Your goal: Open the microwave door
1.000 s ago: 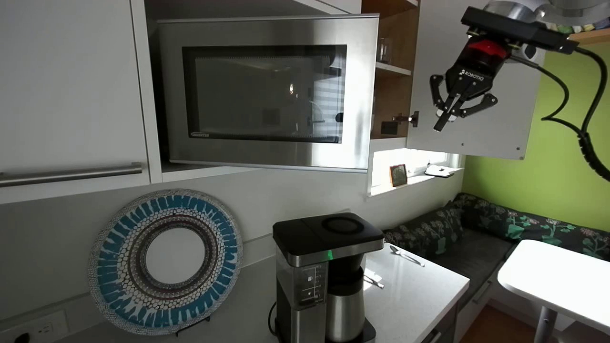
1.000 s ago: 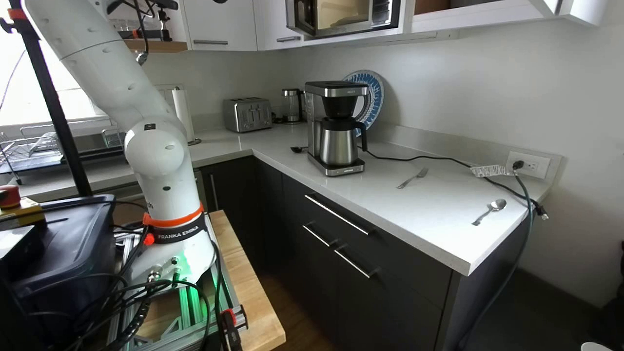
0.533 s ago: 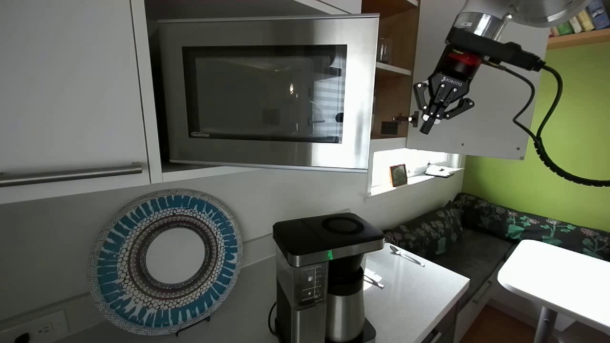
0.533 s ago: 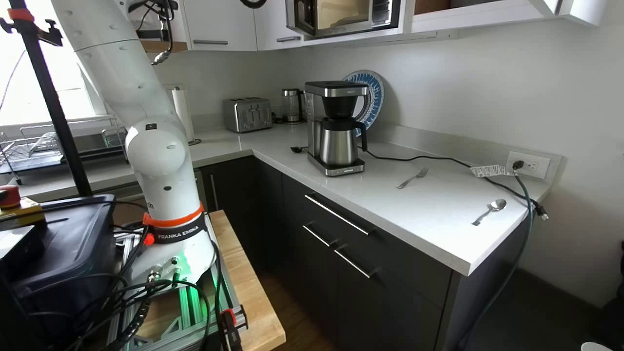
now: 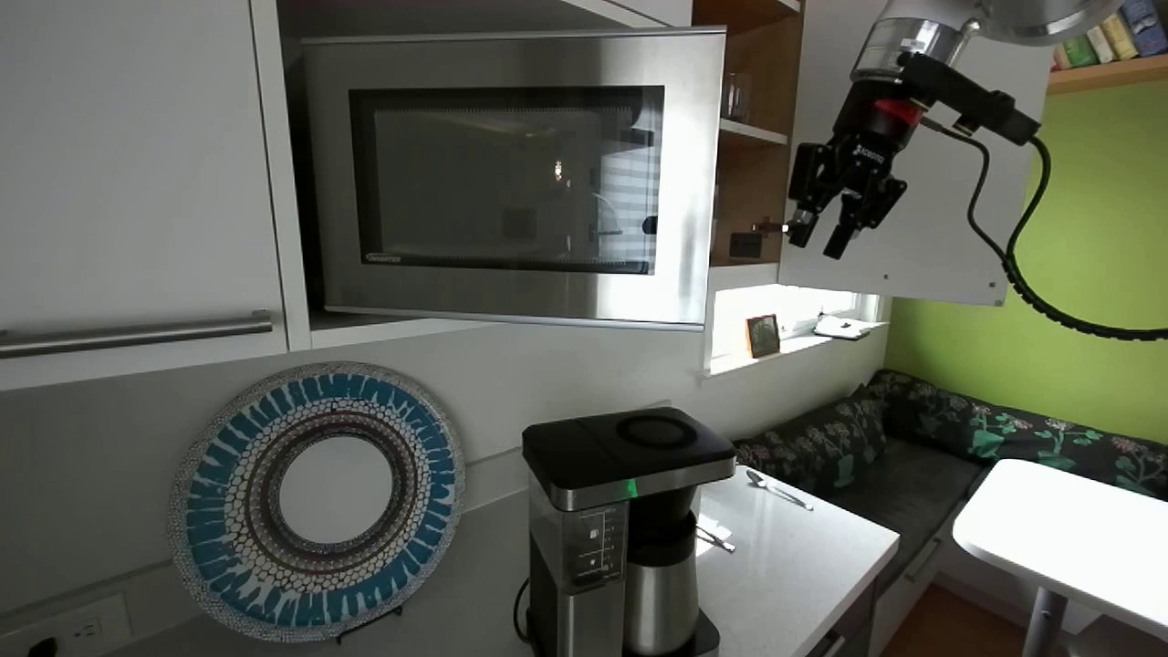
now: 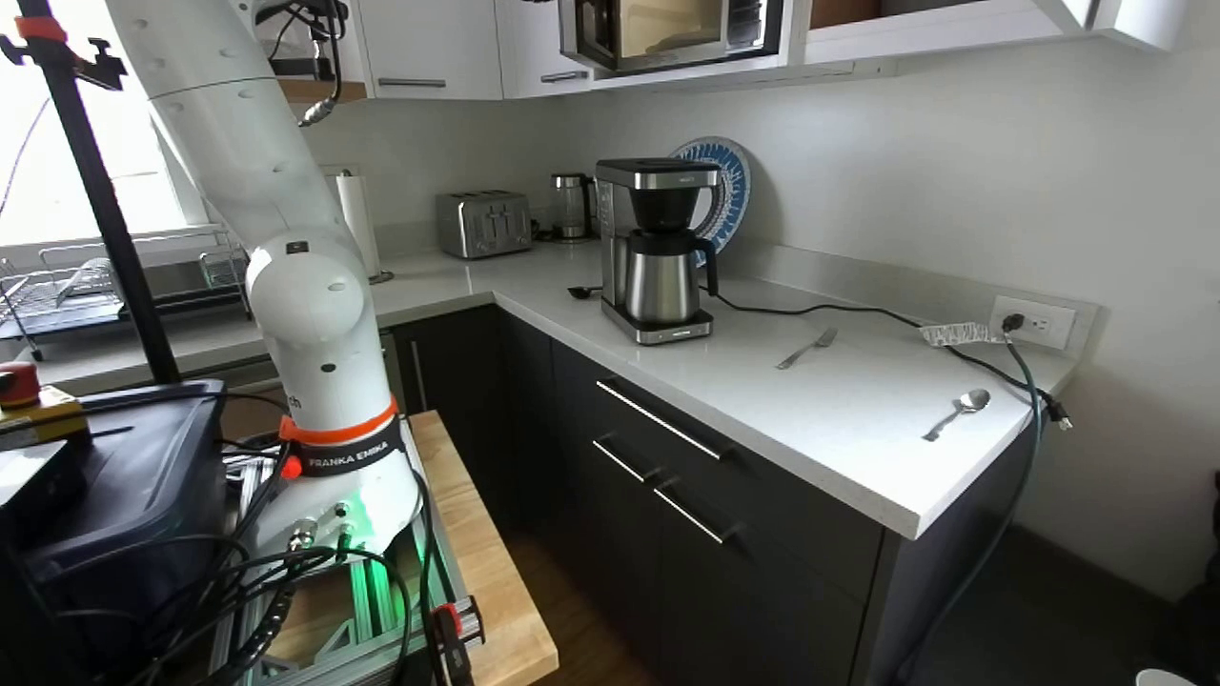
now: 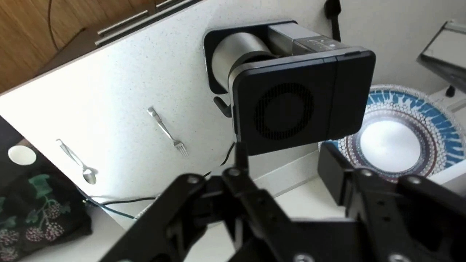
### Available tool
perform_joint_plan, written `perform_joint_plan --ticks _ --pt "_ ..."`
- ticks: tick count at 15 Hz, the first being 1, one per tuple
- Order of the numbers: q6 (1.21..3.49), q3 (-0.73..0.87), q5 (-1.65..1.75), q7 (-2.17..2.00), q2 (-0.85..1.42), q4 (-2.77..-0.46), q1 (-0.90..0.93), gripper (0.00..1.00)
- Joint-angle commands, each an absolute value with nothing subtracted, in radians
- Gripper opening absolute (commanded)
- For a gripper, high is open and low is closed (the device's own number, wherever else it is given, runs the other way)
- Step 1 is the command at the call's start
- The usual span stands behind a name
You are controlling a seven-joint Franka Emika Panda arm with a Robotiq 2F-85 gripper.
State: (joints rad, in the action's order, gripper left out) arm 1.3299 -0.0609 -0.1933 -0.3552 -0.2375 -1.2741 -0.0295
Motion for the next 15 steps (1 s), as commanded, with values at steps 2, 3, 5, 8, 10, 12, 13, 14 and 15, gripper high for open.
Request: perform_joint_plan --ticks 2,3,5,8,10,12,13,14,15 --pt "1.267 -0.036 -0.156 -0.088 -0.243 -1.325 -0.024 0.94" --pt "1.256 -0.033 -0.131 -0.030 -0.245 -1.341 -0.027 0.99" --pt "1.255 -0.026 -0.079 0.093 -0.255 -1.387 -0.030 1.00" --pt "1.277 -0.022 -0.015 0.242 -0.270 -1.448 -0.029 1.00" --pt "1.282 -0.015 -0.028 0.265 -0.280 -1.486 -0.034 1.00" --pt "1.267 -0.005 -0.035 0.225 -0.233 -1.418 -0.012 1.00" --pt "1.267 -0.004 -0.035 0.226 -0.230 -1.415 -0.011 1.00" --pt "1.268 -0.004 -0.035 0.226 -0.230 -1.413 -0.011 1.00" --pt "1.268 -0.005 -0.035 0.226 -0.229 -1.411 -0.010 1.00"
